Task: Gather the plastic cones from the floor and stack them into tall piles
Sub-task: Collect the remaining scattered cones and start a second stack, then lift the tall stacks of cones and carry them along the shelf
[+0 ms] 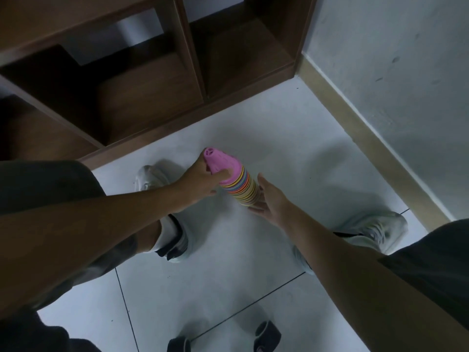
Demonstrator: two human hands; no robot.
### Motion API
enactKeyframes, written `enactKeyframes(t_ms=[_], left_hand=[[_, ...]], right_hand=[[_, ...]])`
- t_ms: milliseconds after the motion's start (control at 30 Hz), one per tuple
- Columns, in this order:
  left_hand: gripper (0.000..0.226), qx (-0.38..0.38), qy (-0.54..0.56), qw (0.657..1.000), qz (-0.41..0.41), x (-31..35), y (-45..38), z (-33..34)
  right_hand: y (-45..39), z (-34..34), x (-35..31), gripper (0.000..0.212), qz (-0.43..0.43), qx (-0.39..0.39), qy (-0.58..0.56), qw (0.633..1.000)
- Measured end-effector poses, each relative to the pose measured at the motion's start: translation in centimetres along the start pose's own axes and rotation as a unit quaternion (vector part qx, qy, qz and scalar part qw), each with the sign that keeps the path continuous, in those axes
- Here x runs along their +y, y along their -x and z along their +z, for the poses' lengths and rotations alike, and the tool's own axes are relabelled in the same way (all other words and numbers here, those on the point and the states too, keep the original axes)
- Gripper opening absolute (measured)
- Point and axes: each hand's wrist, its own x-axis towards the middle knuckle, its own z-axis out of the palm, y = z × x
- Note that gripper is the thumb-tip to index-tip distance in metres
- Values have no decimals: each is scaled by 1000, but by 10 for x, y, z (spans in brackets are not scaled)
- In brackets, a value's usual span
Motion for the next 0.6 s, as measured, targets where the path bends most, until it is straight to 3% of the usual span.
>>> enactKeyframes(t_ms=[200,400,600], left_hand=[[63,21,-24,998,60,27,2,1],[37,88,-22,979,181,95,20,11],[37,113,9,966,234,146,62,6]], right_hand=[[11,-3,-34,35,-51,6,-23,998],[46,-6,-98,31,-163,19,-14,986],[113,-11,-144,40,-279,-18,16,960]])
